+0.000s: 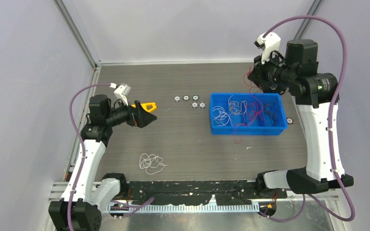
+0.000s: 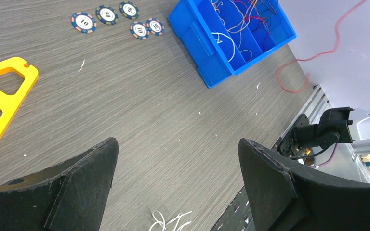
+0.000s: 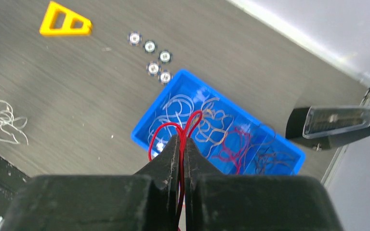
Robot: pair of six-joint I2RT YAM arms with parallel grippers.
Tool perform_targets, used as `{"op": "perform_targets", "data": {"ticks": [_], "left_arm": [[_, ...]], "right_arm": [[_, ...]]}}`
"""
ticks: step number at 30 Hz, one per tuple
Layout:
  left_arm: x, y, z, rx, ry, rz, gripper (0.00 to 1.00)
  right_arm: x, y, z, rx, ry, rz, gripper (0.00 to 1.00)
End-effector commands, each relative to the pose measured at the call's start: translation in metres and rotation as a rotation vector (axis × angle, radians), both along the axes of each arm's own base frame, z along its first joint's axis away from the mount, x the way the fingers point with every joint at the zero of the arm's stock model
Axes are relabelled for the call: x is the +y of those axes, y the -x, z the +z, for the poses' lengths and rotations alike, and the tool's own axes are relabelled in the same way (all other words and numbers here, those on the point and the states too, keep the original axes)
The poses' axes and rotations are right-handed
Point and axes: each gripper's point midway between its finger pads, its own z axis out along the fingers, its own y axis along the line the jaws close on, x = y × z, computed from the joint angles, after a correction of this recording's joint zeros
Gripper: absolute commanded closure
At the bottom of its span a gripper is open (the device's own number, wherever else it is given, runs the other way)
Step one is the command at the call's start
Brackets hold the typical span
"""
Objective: Untangle the cables
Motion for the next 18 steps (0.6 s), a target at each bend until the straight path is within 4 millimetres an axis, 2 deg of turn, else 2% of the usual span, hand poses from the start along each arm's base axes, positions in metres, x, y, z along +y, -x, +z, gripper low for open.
{"op": "perform_targets", "data": {"ticks": [1,6,15,17,18], "left_arm": [[-0.001,-0.007,0.023,-0.088,0.009,-0.018,0.04],[-0.001,-0.008,0.018,-0.075,0.002,-0.021,0.03],[0.0,-0.012,0.011,-0.057,-0.005,-0.019,0.04],[0.0,-0.013,0.011,-0.055,-0.006,-0.018,0.03],[0.0,-0.013,0.01,-0.051,-0.005,-0.017,0.04]], "right_arm": [[-0.009,0.0,-0.007,-0.032,0.034,-0.018,0.95],[-0.019,-0.014,-0.021,-0.024,0.067,-0.045,0.95],[-0.052,-0.037,-0.035,-0.005,0.113,-0.114,0.95],[-0.059,-0.042,-0.042,-0.007,0.129,-0.125,0.95],[-0.06,-0.043,-0.051,0.01,0.136,-0.121,0.95]]}}
